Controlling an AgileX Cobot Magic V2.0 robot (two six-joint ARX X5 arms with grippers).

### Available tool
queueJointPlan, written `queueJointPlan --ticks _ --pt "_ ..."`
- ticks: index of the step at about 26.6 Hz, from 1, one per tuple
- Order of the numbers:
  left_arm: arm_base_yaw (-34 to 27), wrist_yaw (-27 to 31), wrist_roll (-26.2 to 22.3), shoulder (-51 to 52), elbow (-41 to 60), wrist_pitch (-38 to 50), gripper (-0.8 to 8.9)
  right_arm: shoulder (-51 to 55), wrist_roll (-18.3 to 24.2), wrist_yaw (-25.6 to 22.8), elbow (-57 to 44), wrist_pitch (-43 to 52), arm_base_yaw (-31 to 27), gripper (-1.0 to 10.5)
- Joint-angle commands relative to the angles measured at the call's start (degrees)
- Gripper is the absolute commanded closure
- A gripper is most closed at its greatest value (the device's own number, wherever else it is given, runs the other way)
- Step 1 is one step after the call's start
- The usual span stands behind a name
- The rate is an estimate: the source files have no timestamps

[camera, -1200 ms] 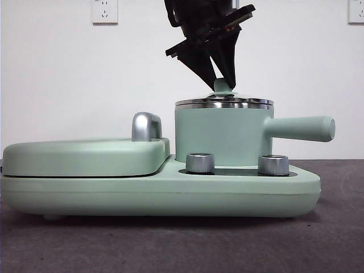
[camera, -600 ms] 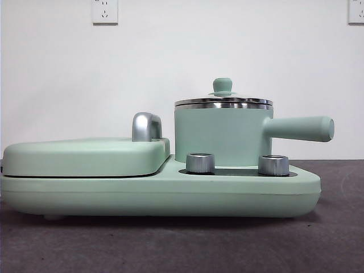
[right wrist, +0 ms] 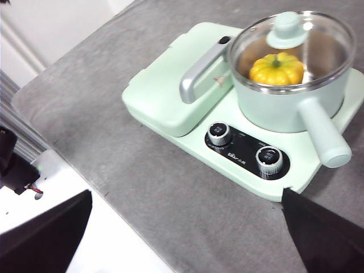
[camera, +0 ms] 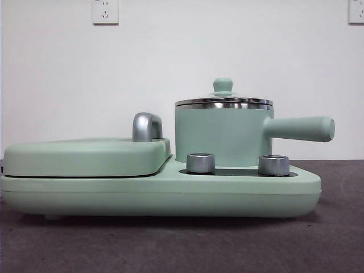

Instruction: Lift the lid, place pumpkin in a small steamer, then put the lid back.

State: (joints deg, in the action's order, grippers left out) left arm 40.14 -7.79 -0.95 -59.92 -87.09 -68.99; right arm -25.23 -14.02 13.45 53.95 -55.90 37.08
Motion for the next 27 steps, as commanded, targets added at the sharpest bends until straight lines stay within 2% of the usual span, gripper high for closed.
queueJointPlan --ticks 1,6,8,9,10,11,12,13,27 --pt "0.22 -0.15 4.11 7.23 8.22 5.53 4.12 -0.13 1.42 0.13 0.46 0.61 0.39 4.0" --pt "0.22 1.4 9.38 18.73 20.83 13.57 4.37 -0.13 1.53 0.11 0.44 0.61 0.39 4.0" --pt "0.22 2.08 10.16 21.42 23.96 14.62 5.57 -0.13 1.7 0.11 0.46 0.61 0.39 4.0" --pt "0.22 2.05 10.62 22.73 25.53 14.78 6.74 -0.13 1.7 0.11 0.44 0.61 0.39 4.1" --pt "0.22 2.05 10.93 23.5 26.45 14.78 7.84 -0.13 1.79 0.13 0.46 0.55 0.39 4.6" --pt "0.22 2.08 11.43 24.17 27.26 14.88 8.01 -0.13 2.23 0.17 0.46 0.48 0.39 5.9" --pt "0.22 2.05 11.91 24.92 28.02 14.97 7.99 -0.13 2.62 0.15 0.46 0.39 0.42 8.0" --pt "0.22 2.08 12.28 25.24 28.3 14.88 7.99 -0.13 2.69 0.11 0.44 0.33 0.39 9.3" --pt "0.26 1.57 13.03 25.62 28.33 14.6 7.98 -0.09 2.08 0.07 0.48 0.42 0.39 9.3"
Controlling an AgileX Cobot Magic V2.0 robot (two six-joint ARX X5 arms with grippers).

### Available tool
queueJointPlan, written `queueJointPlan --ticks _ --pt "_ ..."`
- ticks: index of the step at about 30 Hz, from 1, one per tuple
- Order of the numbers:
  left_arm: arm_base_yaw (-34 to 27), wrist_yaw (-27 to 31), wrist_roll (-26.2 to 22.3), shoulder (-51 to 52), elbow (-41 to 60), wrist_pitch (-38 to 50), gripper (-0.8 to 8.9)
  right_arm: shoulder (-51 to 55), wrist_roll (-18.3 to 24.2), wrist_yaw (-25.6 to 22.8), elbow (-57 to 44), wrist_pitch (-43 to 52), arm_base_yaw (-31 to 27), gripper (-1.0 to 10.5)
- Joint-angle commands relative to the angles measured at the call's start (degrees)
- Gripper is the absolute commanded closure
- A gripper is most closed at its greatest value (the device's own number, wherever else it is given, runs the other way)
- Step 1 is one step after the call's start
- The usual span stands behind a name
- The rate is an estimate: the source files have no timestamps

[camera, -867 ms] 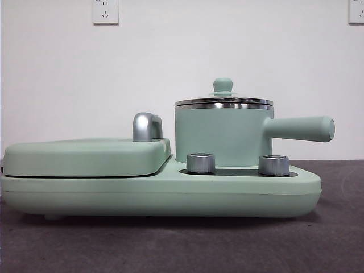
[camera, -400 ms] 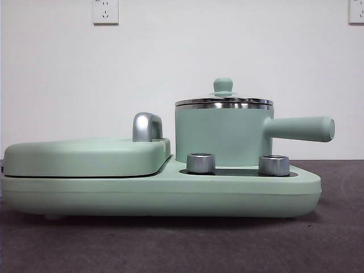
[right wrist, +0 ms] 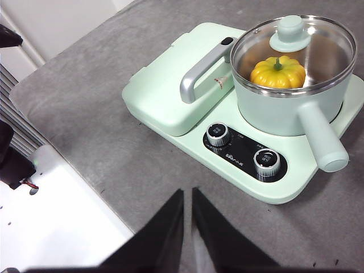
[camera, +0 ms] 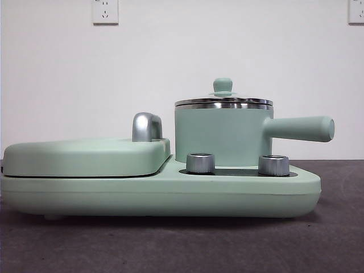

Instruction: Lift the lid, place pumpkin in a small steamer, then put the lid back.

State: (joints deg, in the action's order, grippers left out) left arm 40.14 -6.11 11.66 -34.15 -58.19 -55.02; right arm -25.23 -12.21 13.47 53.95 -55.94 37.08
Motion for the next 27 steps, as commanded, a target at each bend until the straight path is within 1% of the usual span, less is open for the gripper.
queueJointPlan --ticks 1,4,7,11,12,13,14,15,19,25,27 --pt "0.26 -0.11 0.42 -0.15 -0.57 0.66 7.98 -0.09 0.26 0.04 0.48 0.46 0.39 9.3" --pt "-0.24 -0.04 0.42 0.2 -0.28 1.16 7.98 -0.09 0.26 0.02 0.48 0.46 0.39 9.3" --pt "-2.82 -0.15 0.28 1.05 0.35 0.94 7.94 -0.09 0.26 0.07 0.48 0.48 0.39 9.3" --pt "-9.53 -0.15 -0.04 2.25 2.75 1.64 7.95 -0.09 0.24 0.02 0.48 0.48 0.39 9.3" --pt "-11.8 0.46 -3.56 2.93 4.11 2.47 7.94 -0.09 0.26 0.02 0.48 0.48 0.39 9.3" --pt "-14.29 0.59 -7.3 3.83 5.77 3.67 7.94 -0.09 0.26 0.02 0.48 0.48 0.39 9.3" --pt "-16.48 0.57 -9.86 4.81 7.45 5.01 7.94 -0.09 0.26 0.04 0.48 0.48 0.39 9.3" --pt "-18.88 0.59 -11.17 6.12 9.64 6.78 7.94 -0.09 0.26 0.04 0.48 0.48 0.39 9.3" --pt "-26.36 0.57 -11.19 12.83 20.09 14.99 7.94 -0.09 0.26 0.04 0.48 0.48 0.39 9.3" --pt "-32.5 0.57 -11.21 24.76 37.38 26.03 7.94 -0.09 0.26 0.04 0.48 0.48 0.39 9.3" --pt "-34.16 0.57 -11.17 28.0 42.21 28.44 7.94 -0.09 0.26 0.02 0.48 0.48 0.39 9.3"
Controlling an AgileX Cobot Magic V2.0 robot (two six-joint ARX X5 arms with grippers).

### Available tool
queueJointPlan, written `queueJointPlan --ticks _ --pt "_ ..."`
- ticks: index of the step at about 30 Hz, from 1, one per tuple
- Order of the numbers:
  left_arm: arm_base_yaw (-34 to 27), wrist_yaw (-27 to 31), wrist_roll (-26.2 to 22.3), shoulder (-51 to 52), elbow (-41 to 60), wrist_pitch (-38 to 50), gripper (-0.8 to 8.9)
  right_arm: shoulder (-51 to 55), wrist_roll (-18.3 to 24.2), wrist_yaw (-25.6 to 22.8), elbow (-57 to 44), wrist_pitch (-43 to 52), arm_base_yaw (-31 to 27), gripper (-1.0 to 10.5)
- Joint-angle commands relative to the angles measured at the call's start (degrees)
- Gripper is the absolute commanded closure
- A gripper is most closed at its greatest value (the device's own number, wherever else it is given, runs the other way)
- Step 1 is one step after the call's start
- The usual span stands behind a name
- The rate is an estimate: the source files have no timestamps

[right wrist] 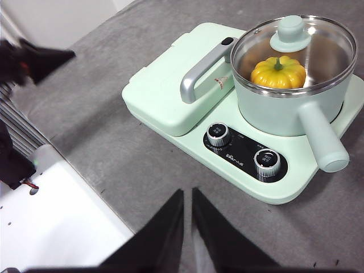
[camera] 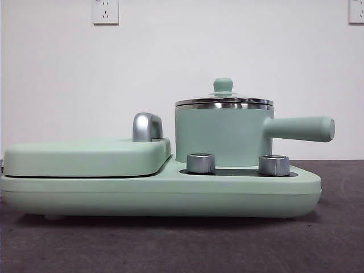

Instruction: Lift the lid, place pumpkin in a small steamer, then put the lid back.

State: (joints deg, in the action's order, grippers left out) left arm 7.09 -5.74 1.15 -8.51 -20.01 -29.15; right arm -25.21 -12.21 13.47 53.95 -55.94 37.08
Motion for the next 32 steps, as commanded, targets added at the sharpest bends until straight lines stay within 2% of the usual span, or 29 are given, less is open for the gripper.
queueJointPlan --ticks 1,5,10,14,17,32 --pt "-1.79 0.2 -0.61 3.89 6.29 3.39 7.94 -0.11 0.26 0.02 0.48 0.48 0.39 9.3" --pt "-3.17 0.2 -0.46 8.11 12.37 5.18 7.94 -0.11 0.26 0.04 0.48 0.48 0.39 9.3" --pt "-3.56 2.1 -0.57 8.24 15.58 6.47 7.94 -0.11 0.26 0.04 0.48 0.48 0.39 9.3" --pt "-3.72 6.36 -0.44 8.33 17.0 12.41 7.94 -0.11 0.26 0.04 0.48 0.48 0.39 9.3" --pt "-3.72 6.62 0.02 8.33 19.12 18.01 7.94 -0.11 0.26 0.04 0.48 0.48 0.39 9.3" --pt "-3.76 6.62 -0.02 8.26 19.28 18.36 7.94 -0.11 0.26 0.04 0.48 0.48 0.39 9.3"
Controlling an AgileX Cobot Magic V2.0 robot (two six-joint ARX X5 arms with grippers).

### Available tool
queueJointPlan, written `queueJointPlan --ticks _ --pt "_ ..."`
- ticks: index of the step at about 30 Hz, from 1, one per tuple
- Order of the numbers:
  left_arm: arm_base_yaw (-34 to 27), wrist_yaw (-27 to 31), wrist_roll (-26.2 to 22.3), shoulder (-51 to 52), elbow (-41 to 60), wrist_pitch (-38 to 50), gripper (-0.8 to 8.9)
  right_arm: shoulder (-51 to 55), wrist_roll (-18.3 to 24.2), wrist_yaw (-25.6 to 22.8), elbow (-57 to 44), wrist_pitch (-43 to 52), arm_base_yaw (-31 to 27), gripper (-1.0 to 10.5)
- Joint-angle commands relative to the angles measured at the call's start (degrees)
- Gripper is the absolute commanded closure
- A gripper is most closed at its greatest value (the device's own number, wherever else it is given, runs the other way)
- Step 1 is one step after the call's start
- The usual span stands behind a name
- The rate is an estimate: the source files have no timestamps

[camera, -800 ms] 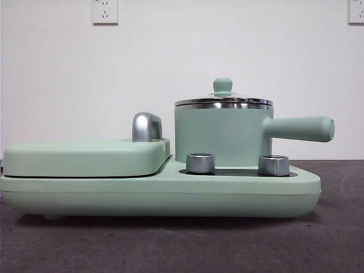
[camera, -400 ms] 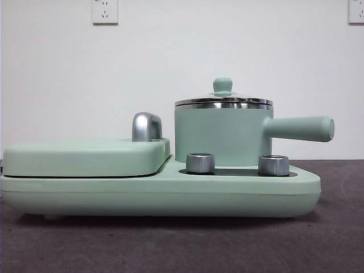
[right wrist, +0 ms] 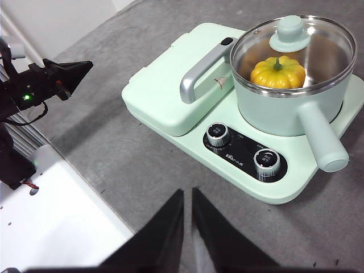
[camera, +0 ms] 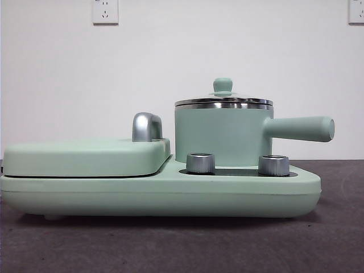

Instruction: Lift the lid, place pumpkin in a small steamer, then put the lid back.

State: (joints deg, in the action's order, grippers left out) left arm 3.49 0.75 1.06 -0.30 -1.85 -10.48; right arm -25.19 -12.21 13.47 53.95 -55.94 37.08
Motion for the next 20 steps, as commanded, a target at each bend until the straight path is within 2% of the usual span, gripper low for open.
queueJointPlan --ticks 1,17,20 --pt "-0.15 0.13 0.07 0.04 1.11 -0.33 7.94 -0.13 0.26 0.04 0.48 0.48 0.39 9.3" --pt "-0.15 0.13 0.07 0.04 1.11 -0.31 7.94 -0.11 0.26 0.04 0.46 0.59 0.39 9.3" --pt "-0.15 0.13 0.07 0.04 1.11 -0.31 7.94 -0.11 0.26 0.79 0.35 0.57 -1.53 9.3"
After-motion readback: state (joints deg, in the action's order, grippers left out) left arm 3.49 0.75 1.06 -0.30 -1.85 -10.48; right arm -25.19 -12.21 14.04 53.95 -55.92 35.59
